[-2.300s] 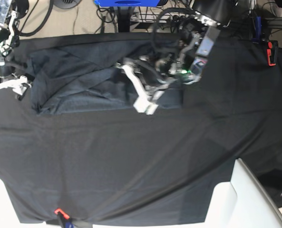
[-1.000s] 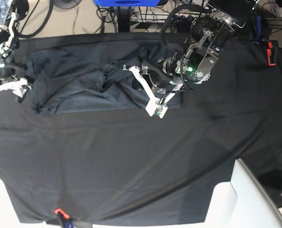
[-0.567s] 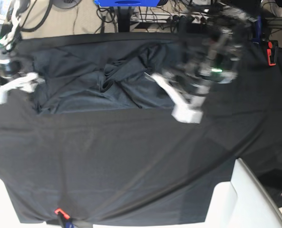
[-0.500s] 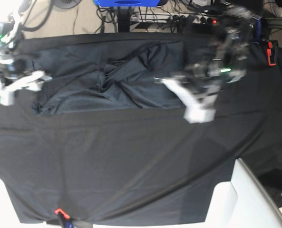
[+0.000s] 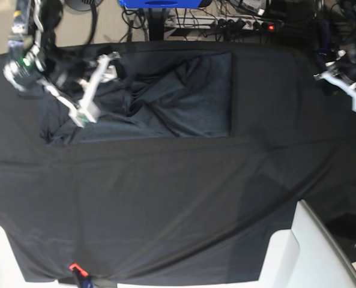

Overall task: Fold the T-shirt properly
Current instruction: 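Grasp the opposite side edge of the shirt with the right gripper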

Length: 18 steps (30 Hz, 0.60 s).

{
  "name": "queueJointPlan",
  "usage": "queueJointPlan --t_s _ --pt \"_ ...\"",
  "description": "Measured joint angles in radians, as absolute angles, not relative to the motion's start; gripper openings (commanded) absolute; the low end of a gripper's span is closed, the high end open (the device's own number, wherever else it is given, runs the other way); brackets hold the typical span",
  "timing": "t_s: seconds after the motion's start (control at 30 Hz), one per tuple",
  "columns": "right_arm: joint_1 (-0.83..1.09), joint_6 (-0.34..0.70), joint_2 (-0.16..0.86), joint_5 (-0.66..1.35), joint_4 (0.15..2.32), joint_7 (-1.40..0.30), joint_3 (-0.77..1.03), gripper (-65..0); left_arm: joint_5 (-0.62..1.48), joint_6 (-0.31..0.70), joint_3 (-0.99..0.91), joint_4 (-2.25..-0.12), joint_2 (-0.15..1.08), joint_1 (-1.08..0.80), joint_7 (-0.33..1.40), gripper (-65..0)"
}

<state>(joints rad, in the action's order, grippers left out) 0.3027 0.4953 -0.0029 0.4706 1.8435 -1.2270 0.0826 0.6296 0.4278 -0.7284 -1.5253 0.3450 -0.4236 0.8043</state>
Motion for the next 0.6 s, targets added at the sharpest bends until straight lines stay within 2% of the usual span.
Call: queueJointPlan --t_s 0.13,0.3,0.5,0.57,0.6 --pt "0.269 0.495 -0.008 0.476 1.782 -1.224 0.022 -23.1 0.591 0.503 -0.871 -1.475 0.355 -0.438 0.812 -65.0" --pt "0.194 0.328 0.017 0.472 1.776 -1.164 0.011 -23.6 0.422 0.572 -0.88 -1.539 0.305 -0.428 0.803 -65.0" --pt "0.126 0.267 0.061 0.469 1.754 -1.147 -0.177 -24.8 0.335 0.655 -0.878 -1.577 0.196 -0.404 0.816 -65.0" --pt "0.12 0.256 0.057 0.476 1.754 -1.118 -0.236 -32.9 0.329 0.657 -0.879 -1.578 0.194 -0.385 0.81 -65.0" --pt "0.12 0.257 0.056 0.482 1.754 -1.116 -0.258 -40.8 0.331 0.658 -0.879 -1.581 0.193 -0.384 0.799 -65.0"
